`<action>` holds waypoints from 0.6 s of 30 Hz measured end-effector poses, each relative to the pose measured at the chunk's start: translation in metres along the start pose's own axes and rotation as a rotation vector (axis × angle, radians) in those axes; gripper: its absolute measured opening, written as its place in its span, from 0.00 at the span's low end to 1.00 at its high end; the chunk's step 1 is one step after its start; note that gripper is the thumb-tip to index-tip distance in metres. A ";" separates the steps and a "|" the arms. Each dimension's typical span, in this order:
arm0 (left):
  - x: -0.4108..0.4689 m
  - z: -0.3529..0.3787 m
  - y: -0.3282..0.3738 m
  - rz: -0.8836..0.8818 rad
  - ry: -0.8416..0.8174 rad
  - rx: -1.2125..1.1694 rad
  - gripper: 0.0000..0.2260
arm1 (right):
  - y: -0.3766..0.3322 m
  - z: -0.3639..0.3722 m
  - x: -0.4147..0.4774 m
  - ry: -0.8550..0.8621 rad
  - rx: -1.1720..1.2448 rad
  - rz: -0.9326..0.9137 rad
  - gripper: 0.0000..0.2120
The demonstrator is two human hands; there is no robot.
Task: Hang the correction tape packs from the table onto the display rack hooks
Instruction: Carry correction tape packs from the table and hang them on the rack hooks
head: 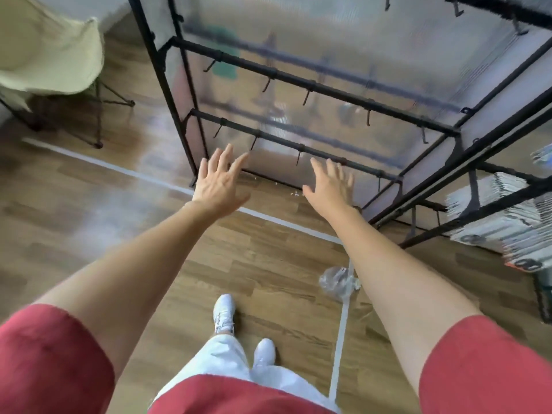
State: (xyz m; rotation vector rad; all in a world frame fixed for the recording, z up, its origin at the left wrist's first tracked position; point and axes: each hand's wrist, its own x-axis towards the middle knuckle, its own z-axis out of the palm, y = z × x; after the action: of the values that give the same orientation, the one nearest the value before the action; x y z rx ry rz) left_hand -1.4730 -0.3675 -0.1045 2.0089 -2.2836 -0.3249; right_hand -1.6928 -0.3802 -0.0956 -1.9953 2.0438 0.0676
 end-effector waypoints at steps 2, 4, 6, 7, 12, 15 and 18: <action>-0.017 -0.002 -0.021 -0.060 0.004 -0.007 0.35 | -0.027 0.007 -0.002 -0.018 0.003 -0.059 0.29; -0.030 -0.004 -0.045 -0.109 0.010 0.004 0.35 | -0.056 0.015 -0.003 -0.043 0.012 -0.112 0.29; -0.040 -0.007 -0.071 -0.149 0.019 0.016 0.35 | -0.084 0.023 -0.001 -0.058 0.016 -0.156 0.30; -0.044 -0.009 -0.086 -0.172 0.020 0.016 0.35 | -0.099 0.025 0.000 -0.064 0.010 -0.175 0.30; -0.068 -0.029 -0.157 -0.307 0.027 -0.029 0.34 | -0.177 0.033 0.006 -0.062 -0.048 -0.266 0.30; -0.085 -0.039 -0.206 -0.371 0.042 -0.036 0.34 | -0.227 0.040 0.011 -0.058 -0.091 -0.309 0.30; -0.104 -0.050 -0.260 -0.443 0.068 -0.045 0.33 | -0.282 0.048 0.015 -0.062 -0.110 -0.356 0.30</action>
State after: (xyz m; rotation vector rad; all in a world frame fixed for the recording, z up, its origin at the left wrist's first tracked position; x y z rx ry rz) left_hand -1.1968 -0.3000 -0.1031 2.4445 -1.7567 -0.3247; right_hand -1.4072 -0.3956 -0.0991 -2.3605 1.6511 0.1682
